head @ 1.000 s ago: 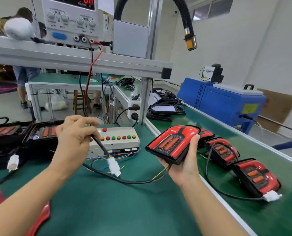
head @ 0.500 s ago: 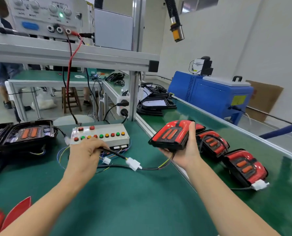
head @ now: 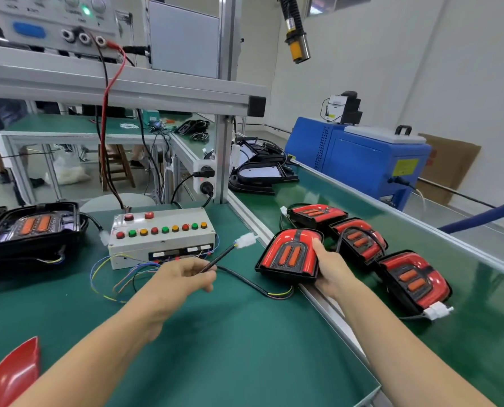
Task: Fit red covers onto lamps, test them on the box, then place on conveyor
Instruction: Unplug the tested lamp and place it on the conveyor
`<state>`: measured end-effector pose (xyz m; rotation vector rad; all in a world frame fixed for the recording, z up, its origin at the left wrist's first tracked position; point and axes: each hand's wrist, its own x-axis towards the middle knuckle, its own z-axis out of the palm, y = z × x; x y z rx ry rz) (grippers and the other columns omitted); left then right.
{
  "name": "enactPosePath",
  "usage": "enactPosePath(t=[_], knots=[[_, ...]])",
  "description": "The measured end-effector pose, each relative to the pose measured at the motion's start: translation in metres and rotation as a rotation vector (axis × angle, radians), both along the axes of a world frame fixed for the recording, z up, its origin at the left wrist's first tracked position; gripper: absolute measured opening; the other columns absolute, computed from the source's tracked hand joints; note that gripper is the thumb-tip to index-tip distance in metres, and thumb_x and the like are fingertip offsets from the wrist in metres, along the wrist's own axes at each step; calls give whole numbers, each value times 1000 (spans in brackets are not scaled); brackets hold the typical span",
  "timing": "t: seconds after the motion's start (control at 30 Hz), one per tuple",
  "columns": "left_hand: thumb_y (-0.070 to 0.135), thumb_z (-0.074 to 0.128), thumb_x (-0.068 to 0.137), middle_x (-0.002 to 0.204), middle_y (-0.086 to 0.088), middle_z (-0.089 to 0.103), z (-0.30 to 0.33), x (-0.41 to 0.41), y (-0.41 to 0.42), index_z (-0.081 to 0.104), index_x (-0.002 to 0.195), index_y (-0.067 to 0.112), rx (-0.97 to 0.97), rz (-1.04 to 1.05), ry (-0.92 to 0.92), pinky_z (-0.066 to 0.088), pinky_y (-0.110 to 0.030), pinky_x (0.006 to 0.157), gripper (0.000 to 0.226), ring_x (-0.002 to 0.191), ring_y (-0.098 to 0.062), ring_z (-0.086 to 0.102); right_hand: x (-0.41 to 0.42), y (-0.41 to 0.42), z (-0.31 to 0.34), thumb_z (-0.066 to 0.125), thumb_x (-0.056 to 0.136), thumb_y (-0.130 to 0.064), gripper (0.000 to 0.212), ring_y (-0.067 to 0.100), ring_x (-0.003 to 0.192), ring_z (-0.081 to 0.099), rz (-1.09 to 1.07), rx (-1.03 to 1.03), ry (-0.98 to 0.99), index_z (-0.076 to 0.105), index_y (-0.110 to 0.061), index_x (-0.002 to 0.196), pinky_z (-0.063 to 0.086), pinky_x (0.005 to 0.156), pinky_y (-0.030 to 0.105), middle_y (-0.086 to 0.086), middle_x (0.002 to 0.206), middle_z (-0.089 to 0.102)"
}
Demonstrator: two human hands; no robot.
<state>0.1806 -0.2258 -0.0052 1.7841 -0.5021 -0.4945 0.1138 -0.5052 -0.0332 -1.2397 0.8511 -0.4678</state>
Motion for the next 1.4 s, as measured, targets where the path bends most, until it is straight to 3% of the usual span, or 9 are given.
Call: enactPosePath(t=[0.27, 0.37, 0.43, 0.53, 0.8, 1.0, 1.1, 1.2, 1.4], knots=[[26, 50, 97, 63, 7, 63, -14, -19, -34, 69, 91, 8, 15, 92, 38, 35, -29, 71, 26, 61, -9, 42, 1, 9, 16, 39, 101, -19, 20, 32, 102, 54, 74, -974, 567, 51, -3, 99, 43, 89, 39, 18, 113, 58], [29, 49, 97, 62, 6, 62, -25, -21, -45, 65, 71, 10, 95, 152, -34, 35, -27, 62, 36, 54, -9, 41, -3, 34, 22, 42, 100, -14, 25, 30, 110, 52, 78, -1198, 418, 60, -2, 112, 43, 92, 39, 12, 119, 57], [29, 48, 96, 49, 12, 57, -32, -21, -50, 57, 61, 16, 138, 186, -72, 32, -25, 56, 39, 43, -4, 39, -6, 60, 25, 47, 99, -16, 23, 23, 97, 58, 97, -1095, 197, 65, -5, 109, 45, 87, 36, 6, 106, 64], [28, 47, 96, 53, 9, 60, -37, -24, -55, 54, 61, 19, 190, 202, -126, 33, -26, 55, 36, 47, -7, 45, -1, 100, 24, 53, 97, -23, 17, 15, 77, 63, 264, -599, -12, 67, -12, 95, 54, 78, 30, 2, 87, 69], [19, 46, 95, 64, 5, 56, -34, -43, -50, 47, 64, 19, 190, 47, -232, 34, -29, 57, 30, 58, -14, 45, 20, 130, 20, 49, 100, -17, 14, 13, 60, 65, 272, 364, -371, 57, -6, 101, 55, 52, 21, 10, 81, 74], [23, 56, 92, 97, 9, 64, -29, -21, -16, 69, 100, 22, 16, 213, -457, 39, -26, 85, 15, 95, -9, 51, 26, 125, 15, 30, 105, -41, 38, 7, 48, 33, 306, 327, -365, 57, -14, 105, 28, 46, 20, -5, 60, 56], [14, 49, 93, 119, 5, 59, -31, 15, 3, 63, 119, 21, 347, 324, -766, 32, -31, 96, 30, 115, -19, 43, 25, 124, 11, 30, 106, -36, 39, 8, 52, 30, 334, 295, -332, 61, -13, 108, 24, 50, 21, -7, 60, 51], [16, 43, 94, 128, 5, 54, -36, 37, 11, 54, 128, 26, 723, 240, -824, 27, -31, 98, 37, 121, -20, 40, 25, 126, 10, 39, 104, -28, 30, 6, 54, 33, 377, 208, -289, 64, -12, 106, 24, 52, 20, -9, 62, 51], [17, 46, 95, 111, 3, 63, -42, 50, 21, 65, 112, 27, 820, 178, -830, 31, -31, 85, 27, 105, -21, 52, 26, 129, 8, 57, 97, -20, 23, 6, 57, 40, 409, -109, -218, 71, -14, 80, 32, 53, 18, -4, 69, 62]])
